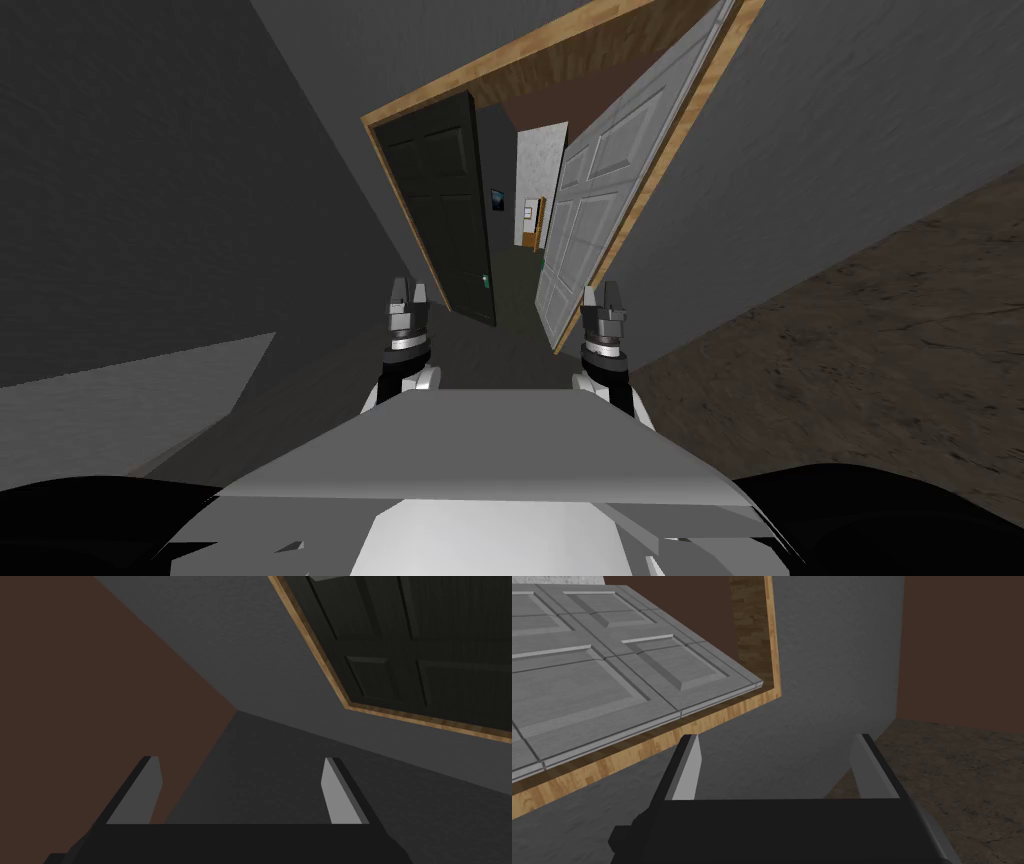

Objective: Push the door open

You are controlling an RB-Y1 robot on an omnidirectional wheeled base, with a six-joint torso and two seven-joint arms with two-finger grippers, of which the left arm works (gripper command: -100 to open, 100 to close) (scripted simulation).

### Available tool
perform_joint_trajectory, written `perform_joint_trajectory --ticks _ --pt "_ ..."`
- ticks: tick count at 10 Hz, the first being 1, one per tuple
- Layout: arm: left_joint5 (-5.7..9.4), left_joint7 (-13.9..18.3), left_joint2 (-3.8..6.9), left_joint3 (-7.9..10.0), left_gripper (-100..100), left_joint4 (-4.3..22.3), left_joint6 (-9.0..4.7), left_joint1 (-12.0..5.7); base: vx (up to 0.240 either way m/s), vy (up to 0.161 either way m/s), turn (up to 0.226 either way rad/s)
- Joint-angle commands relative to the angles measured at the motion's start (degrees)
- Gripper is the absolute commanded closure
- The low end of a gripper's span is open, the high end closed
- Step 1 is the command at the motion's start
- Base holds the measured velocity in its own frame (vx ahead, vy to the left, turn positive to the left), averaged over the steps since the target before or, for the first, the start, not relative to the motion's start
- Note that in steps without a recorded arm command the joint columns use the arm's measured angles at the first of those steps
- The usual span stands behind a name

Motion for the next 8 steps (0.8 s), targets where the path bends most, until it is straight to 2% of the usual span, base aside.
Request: perform_joint_trajectory --ticks 1,4,8 --pt "-0.03 0.4 0.62 -0.34 -100 2.3 -0.24 -0.90 0.061 0.011 -0.009" --pt "-0.06 0.9 1.28 -0.74 -100 5.0 -0.54 -1.99 0.095 0.036 -0.002" --pt "-0.12 1.9 2.35 -1.53 -100 10.2 -1.10 -4.10 0.084 0.035 -0.004"
